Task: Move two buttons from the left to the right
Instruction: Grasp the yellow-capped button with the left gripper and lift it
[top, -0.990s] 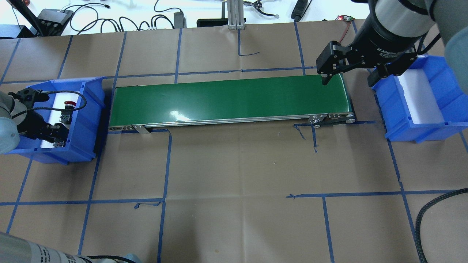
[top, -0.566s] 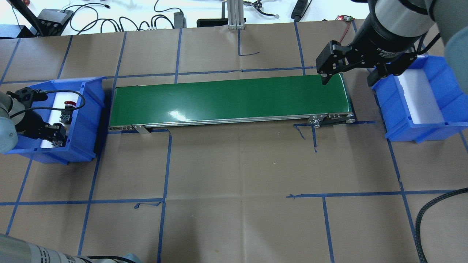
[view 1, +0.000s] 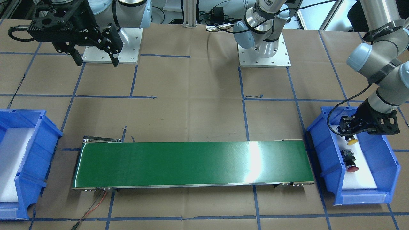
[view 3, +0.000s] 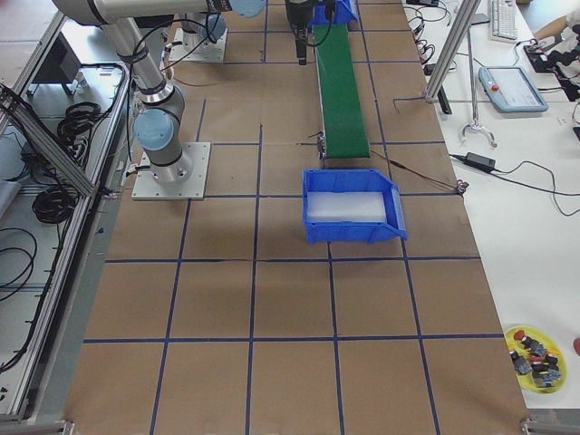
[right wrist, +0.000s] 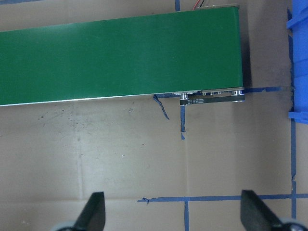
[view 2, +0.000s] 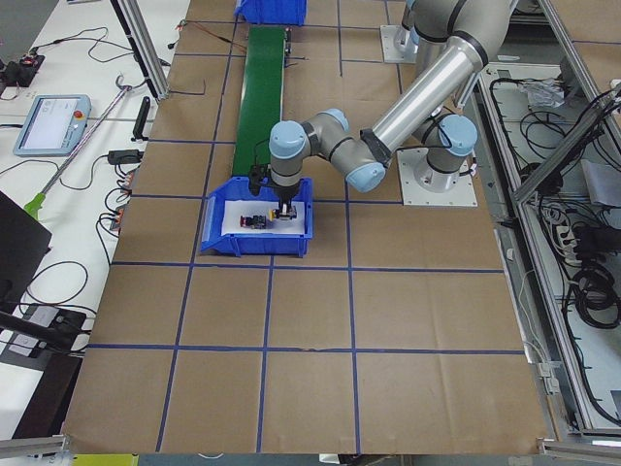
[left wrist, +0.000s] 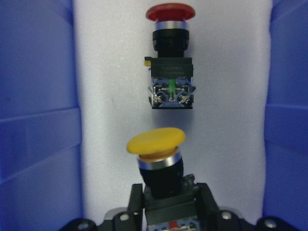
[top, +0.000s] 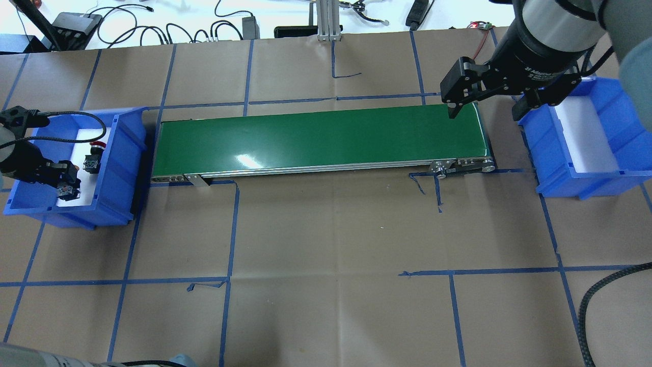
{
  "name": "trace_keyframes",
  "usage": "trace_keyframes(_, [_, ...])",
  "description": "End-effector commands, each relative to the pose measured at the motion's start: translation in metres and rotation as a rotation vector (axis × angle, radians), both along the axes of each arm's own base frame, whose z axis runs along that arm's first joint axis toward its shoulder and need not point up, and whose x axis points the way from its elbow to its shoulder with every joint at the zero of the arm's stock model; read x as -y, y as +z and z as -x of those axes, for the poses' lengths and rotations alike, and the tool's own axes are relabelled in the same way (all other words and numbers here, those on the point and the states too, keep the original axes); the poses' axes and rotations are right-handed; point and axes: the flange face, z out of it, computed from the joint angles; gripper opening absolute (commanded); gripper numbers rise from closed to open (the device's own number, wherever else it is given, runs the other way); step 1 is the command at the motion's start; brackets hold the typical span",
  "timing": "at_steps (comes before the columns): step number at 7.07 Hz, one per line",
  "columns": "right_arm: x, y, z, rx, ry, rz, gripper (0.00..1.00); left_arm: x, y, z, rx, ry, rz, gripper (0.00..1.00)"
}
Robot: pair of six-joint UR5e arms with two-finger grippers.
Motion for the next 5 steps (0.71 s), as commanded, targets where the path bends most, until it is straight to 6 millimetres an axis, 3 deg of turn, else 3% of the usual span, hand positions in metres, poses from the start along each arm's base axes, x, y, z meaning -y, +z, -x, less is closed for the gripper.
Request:
trace_keyframes(1, [0.000, -0.002, 0.000, 0.000, 0.000, -0.005, 1.00, -0.009, 0.092, 0.008, -0.032, -0.007, -0.051, 0.03])
trace_keyframes(2, [0.000, -0.001, 0.000, 0.000, 0.000, -0.004, 1.00, -0.007, 0.117, 0.010, -0.042, -0.018, -0.065, 0.03])
trace_keyframes(3, [0.000, -0.001, 0.000, 0.000, 0.000, -0.004, 1.00, -0.003, 0.127, 0.012, -0.057, -0.031, -0.084, 0.03])
trace_keyframes(4, [0.000, -0.001, 0.000, -0.002, 0.000, -0.004, 1.00, 0.007, 0.138, 0.036, -0.051, -0.085, -0.081, 0.03])
trace_keyframes(5, [0.000, -0.001, 0.000, 0.000, 0.000, -0.002, 1.00, 0.023, 0.147, 0.084, -0.036, -0.162, -0.067, 0.03])
